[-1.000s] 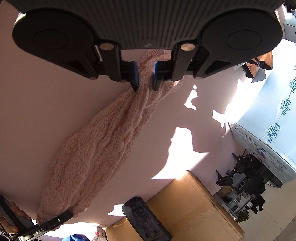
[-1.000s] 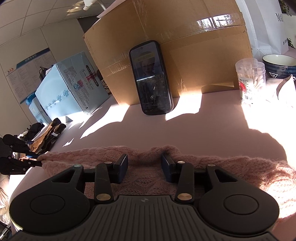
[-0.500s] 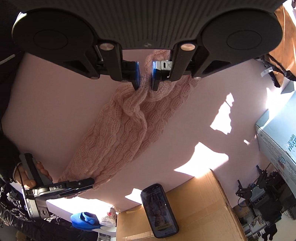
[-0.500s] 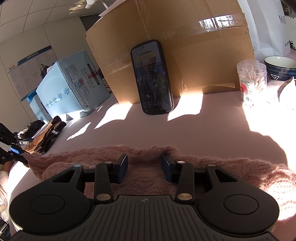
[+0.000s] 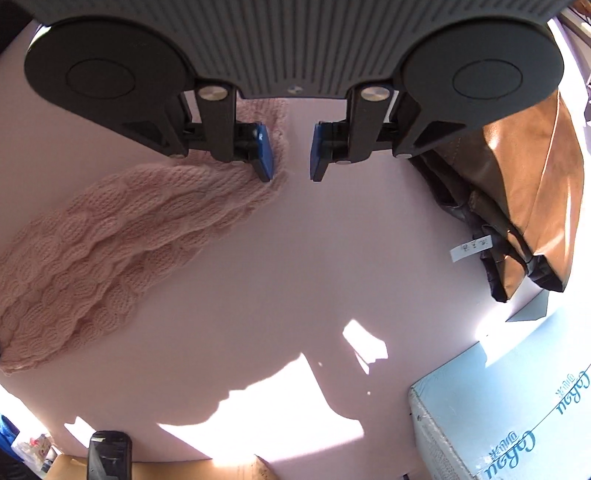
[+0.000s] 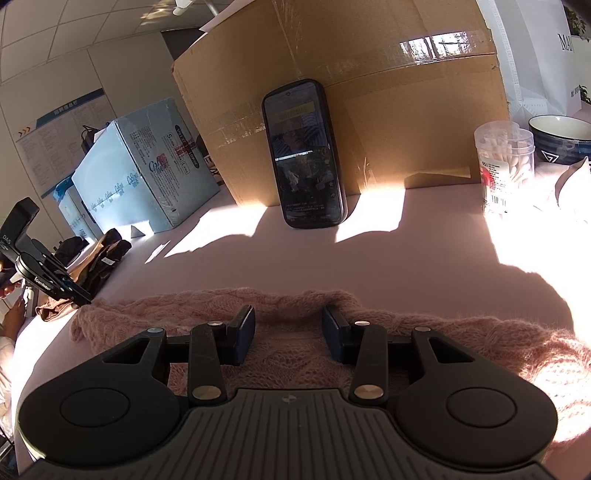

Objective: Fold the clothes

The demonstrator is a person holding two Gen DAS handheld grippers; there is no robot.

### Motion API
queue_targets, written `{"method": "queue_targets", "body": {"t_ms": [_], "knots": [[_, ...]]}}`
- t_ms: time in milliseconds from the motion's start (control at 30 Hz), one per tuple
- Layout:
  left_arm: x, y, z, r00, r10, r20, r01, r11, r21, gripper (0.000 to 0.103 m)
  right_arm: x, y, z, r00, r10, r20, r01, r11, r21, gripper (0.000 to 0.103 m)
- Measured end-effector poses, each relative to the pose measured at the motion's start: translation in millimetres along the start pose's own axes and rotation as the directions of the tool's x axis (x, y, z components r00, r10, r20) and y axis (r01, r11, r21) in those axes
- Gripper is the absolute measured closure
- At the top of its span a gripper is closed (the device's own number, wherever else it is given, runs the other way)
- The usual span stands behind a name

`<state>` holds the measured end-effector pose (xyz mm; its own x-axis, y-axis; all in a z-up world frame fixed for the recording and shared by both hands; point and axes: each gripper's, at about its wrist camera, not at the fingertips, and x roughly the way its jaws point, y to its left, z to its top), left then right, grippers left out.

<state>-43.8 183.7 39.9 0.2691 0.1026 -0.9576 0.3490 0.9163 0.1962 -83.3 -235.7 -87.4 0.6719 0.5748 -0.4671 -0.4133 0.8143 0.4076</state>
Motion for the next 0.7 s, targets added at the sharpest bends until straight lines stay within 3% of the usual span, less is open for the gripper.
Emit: {"method": "queue_targets", "body": {"t_ms": [100, 167, 200, 233, 300, 400, 467, 567, 633, 700], "knots": [[-4.1, 2.4, -8.5, 0.998, 0.057, 0.010, -0.057, 0.998, 0.016, 0.080, 0.1, -0.5, 0.2, 1.000, -0.001, 0.001, 0.001, 1.000, -0.001, 0.064], [-24.2, -3.0, -17.7, 0.996, 0.033, 0.085, -0.036, 0.999, 0.031, 0.079, 0.1, -0.9, 0.2, 1.000, -0.001, 0.000, 0.001, 1.000, 0.000, 0.064], [-41.6, -9.7, -25.3, 0.989, 0.000, 0.150, -0.008, 0.999, 0.049, 0.072, 0.0, -0.9, 0.3, 1.000, -0.001, 0.000, 0.001, 1.000, 0.001, 0.064], [-57.9, -17.2, -32.7, 0.977, -0.038, 0.211, 0.023, 0.997, 0.070, 0.063, -0.1, -0.9, 0.2, 1.000, -0.002, 0.001, 0.002, 1.000, 0.001, 0.064], [-82.8, -34.3, -44.7, 0.942, -0.130, 0.308, 0.093, 0.987, 0.132, 0.013, -0.4, -0.5, -0.1, 1.000, -0.003, 0.002, 0.003, 1.000, 0.001, 0.064], [-98.0, -63.0, -41.4, 0.889, -0.231, 0.395, 0.160, 0.966, 0.202, 0.014, -0.8, 0.5, -0.6, 1.000, -0.006, 0.004, 0.006, 1.000, 0.001, 0.064], [-95.6, -75.8, -31.5, 0.869, -0.262, 0.421, 0.188, 0.960, 0.209, 0.014, -1.4, 1.2, -1.1, 1.000, -0.008, 0.005, 0.008, 1.000, -0.003, 0.064], [-78.5, -92.4, -15.1, 0.880, -0.291, 0.376, 0.212, 0.948, 0.237, 0.014, -2.2, 1.7, -1.4, 1.000, -0.010, 0.007, 0.010, 1.000, -0.006, 0.064], [-57.6, -103.0, -5.0, 0.911, -0.262, 0.320, 0.183, 0.949, 0.256, 0.014, -3.5, 1.6, -1.6, 1.000, -0.008, 0.009, 0.008, 1.000, -0.006, 0.064], [-37.1, -105.1, -2.5, 0.929, -0.237, 0.283, 0.165, 0.952, 0.256, 0.014, -4.6, 1.7, -1.6, 1.000, -0.007, 0.010, 0.007, 1.000, -0.009, 0.064]]}}
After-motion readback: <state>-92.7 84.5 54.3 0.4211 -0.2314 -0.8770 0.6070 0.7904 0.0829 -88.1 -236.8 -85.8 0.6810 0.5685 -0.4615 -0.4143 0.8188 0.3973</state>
